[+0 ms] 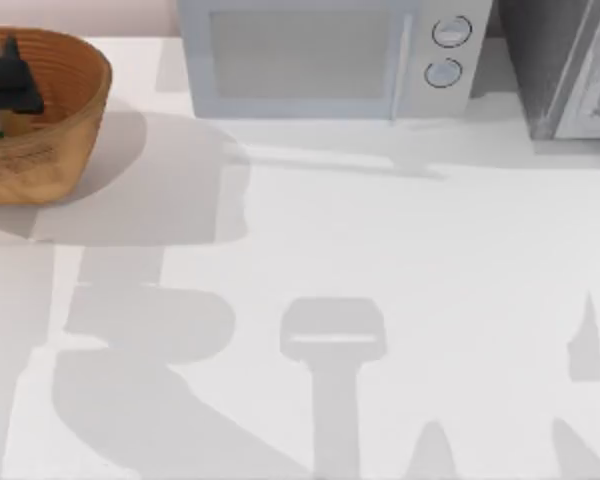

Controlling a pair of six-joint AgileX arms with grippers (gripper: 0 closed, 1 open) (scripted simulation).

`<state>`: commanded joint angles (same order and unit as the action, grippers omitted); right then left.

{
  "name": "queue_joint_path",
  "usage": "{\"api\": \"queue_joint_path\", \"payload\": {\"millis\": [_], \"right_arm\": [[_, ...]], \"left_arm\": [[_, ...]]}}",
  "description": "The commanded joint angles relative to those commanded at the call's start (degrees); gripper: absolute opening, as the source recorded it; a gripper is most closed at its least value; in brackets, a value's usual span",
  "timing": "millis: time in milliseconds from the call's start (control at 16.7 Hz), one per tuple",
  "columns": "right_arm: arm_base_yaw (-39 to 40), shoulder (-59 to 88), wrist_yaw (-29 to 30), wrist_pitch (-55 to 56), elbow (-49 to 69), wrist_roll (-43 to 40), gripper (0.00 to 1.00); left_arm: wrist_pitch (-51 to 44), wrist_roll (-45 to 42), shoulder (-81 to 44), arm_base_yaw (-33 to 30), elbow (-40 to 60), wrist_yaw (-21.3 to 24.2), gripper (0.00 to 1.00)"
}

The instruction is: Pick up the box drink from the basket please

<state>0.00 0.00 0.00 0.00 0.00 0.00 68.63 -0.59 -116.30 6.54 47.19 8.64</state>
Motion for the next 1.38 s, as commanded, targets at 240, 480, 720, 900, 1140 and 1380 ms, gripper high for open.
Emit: {"api": "queue_joint_path", "payload": {"millis": [240,480,720,900,1140,1380], "right_arm": [[0.0,0.0,0.0,0.0,0.0,0.0,1.0],[0.0,0.0,0.0,0.0,0.0,0.0,1.0],[0.0,0.0,0.0,0.0,0.0,0.0,1.0],[0.0,0.0,0.0,0.0,0.0,0.0,1.0],[0.0,0.0,0.0,0.0,0.0,0.0,1.0],[0.0,0.0,0.0,0.0,0.0,0.0,1.0]], "left_arm": [[-0.6,0.0,-0.9,-0.1,1.5,-0.1,1.0],[-0.6,0.0,-0.9,-0.1,1.5,-0.1,0.85],[-0.6,0.0,-0.9,-0.1,1.5,-0.1,0.55],[-0.6,0.0,-0.9,-0.1,1.5,-0.1,0.32],[-0.6,0.0,-0.9,-0.1,1.5,-0.1,0.02],[-0.6,0.0,-0.9,-0.1,1.5,-0.1,0.0]]}}
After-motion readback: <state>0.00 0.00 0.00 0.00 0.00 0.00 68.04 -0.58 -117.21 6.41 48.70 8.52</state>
